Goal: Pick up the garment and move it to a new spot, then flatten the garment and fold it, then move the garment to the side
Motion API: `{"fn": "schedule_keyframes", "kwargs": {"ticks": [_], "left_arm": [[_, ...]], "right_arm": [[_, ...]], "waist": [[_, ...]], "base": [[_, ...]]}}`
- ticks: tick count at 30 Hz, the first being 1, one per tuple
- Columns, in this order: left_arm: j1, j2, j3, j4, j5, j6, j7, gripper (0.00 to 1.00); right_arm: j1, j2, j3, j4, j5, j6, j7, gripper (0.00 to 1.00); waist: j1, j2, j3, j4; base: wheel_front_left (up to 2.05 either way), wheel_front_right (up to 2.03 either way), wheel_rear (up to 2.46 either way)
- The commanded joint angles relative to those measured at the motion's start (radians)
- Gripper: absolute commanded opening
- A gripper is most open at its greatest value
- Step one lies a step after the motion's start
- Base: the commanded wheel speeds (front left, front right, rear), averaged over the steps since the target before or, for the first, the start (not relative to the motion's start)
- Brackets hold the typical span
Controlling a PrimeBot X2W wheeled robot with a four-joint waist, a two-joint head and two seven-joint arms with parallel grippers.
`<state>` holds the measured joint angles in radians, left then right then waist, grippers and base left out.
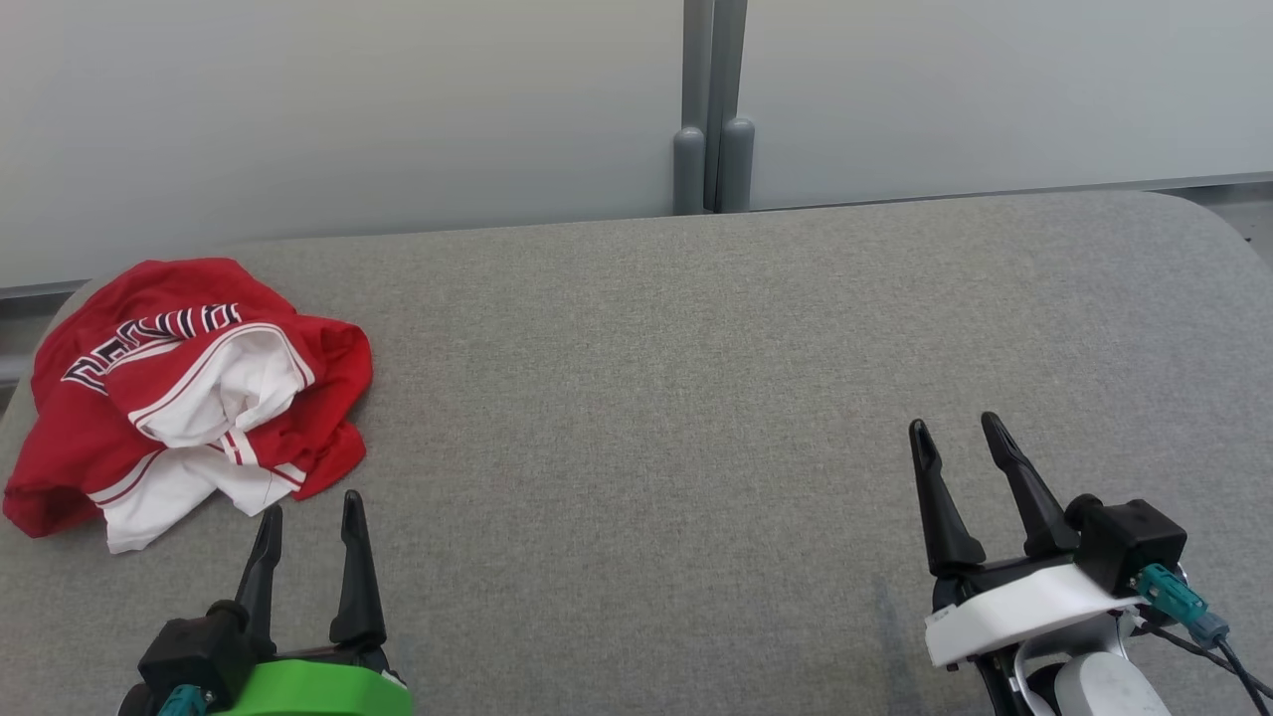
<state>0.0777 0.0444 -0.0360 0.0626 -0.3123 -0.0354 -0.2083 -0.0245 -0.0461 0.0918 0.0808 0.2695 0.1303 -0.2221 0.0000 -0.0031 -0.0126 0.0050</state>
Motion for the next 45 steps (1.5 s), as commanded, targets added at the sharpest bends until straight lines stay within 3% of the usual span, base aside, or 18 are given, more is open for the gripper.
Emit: {"fn": "schedule_keyframes", "kwargs": {"ticks": [1, 24, 45], "left_arm": [[0.014, 0.008, -0.004, -0.006, 0.022, 0.002, -0.01, 1.0], [0.037, 0.009, -0.03, 0.021, 0.125, 0.027, -0.06, 1.0], [0.044, 0.009, -0.032, 0.044, 0.102, 0.028, -0.057, 1.0]], "right_arm": [[0.009, -0.006, -0.001, -0.002, -0.026, 0.001, -0.012, 1.0], [0.022, -0.007, 0.0, 0.024, -0.186, 0.001, -0.045, 1.0], [0.026, -0.006, -0.005, 0.037, -0.161, 0.001, -0.044, 1.0]], "waist": [[0.0, 0.0026, 0.0, 0.0], [0.0, 0.0031, -0.002, 0.002], [0.0, 0.0031, -0.011, 0.003]], "base": [[0.0, 0.0, 0.0], [0.0, 0.0, 0.0], [0.0, 0.0, 0.0]]}}
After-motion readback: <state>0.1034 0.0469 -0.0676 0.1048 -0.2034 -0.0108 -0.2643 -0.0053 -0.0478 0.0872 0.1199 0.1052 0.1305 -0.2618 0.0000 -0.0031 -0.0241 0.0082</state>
